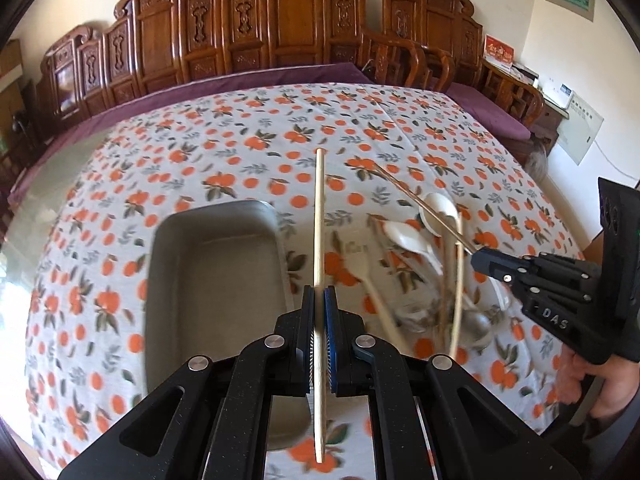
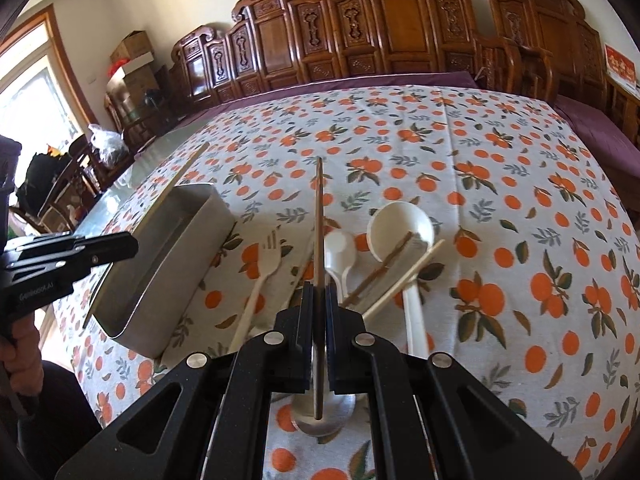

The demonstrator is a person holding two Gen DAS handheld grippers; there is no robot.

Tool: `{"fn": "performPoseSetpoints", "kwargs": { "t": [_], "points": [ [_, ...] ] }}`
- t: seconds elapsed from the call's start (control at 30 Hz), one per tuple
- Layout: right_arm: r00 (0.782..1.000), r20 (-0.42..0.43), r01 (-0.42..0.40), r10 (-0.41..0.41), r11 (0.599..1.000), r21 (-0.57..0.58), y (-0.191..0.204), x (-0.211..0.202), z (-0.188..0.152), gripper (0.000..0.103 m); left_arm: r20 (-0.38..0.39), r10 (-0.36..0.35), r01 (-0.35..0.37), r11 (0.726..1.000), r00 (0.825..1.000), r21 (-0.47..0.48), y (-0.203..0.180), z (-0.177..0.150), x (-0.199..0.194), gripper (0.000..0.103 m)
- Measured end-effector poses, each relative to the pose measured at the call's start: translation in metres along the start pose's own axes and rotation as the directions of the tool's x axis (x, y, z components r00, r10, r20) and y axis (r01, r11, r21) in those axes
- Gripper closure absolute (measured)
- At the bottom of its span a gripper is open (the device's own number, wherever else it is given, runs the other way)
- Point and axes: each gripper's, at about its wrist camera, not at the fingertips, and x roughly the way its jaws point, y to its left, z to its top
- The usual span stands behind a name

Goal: Organize utensils

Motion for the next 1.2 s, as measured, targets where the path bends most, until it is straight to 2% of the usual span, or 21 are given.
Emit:
{"fn": "performPoseSetpoints", "kwargs": {
  "t": [0.2,0.43,0.7,0.93,1.2],
  "points": [
    [1.0,-0.006,-0.01,0.009,0.999,-0.039,0.02,0.008,0.001,0.097,0.01,-0.002,0.002,1.0,1.0,0.005,0.028,-0.007,0.001,0.099],
    [1.0,0.009,-0.026,0.026,0.997,-0.07,0.041,0.012,0.006,0.097,-0.014,-0.016,0.016,0.998,1.0,-0.057,0.057,-0.023,0.016,0.099],
    [0.997,0.031,-0.069,0.072,0.992,-0.102,0.064,0.008,0.01,0.097,-0.05,0.012,-0.013,0.999,0.999,-0.033,0.065,-0.031,0.028,0.099],
    [0.995,0.019,-0.097,0.1,0.986,-0.133,0.083,0.01,0.006,0.096,-0.073,0.035,-0.04,0.997,0.997,-0.061,0.077,-0.029,0.039,0.099],
    [0.993,0.01,-0.112,0.114,0.983,-0.144,0.1,0.008,-0.002,0.096,-0.042,0.055,-0.059,0.995,0.998,-0.083,0.087,-0.025,0.031,0.098]
  ]
}}
